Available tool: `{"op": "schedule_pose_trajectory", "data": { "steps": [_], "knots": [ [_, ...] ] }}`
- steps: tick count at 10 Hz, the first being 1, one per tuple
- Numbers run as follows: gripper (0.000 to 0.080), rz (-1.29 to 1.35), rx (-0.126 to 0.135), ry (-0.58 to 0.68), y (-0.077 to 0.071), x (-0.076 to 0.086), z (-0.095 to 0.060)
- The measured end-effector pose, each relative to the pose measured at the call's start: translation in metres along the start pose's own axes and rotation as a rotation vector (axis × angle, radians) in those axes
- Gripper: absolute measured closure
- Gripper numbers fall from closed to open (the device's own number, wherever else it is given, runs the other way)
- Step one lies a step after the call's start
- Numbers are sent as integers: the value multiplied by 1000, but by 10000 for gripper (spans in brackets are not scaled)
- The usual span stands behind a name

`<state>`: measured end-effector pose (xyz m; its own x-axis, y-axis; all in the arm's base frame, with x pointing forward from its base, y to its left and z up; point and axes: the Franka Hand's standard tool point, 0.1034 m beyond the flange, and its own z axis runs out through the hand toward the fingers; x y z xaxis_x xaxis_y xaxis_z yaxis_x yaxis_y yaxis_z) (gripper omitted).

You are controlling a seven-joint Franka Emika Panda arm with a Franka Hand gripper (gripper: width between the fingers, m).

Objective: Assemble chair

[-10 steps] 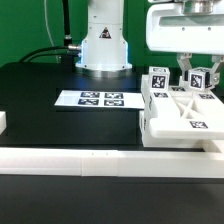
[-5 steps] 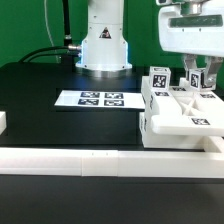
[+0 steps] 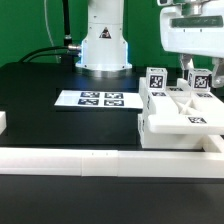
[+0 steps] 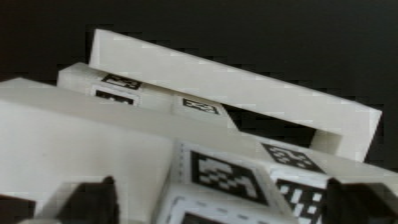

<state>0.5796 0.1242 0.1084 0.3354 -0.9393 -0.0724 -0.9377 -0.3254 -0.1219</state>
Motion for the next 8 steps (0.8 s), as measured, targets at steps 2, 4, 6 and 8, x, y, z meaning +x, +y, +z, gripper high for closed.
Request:
{"op": "schedule_pose_trajectory", "data": {
  "steps": [2,4,6,8],
  "knots": [
    [152,-175,-1,0,0,0,1],
    [151,-370,-15,2,2,0,1],
    [151,-616,-46,12,-2,1,-1],
    [151,-779,-61,7,-2,0,-2]
  ]
}}
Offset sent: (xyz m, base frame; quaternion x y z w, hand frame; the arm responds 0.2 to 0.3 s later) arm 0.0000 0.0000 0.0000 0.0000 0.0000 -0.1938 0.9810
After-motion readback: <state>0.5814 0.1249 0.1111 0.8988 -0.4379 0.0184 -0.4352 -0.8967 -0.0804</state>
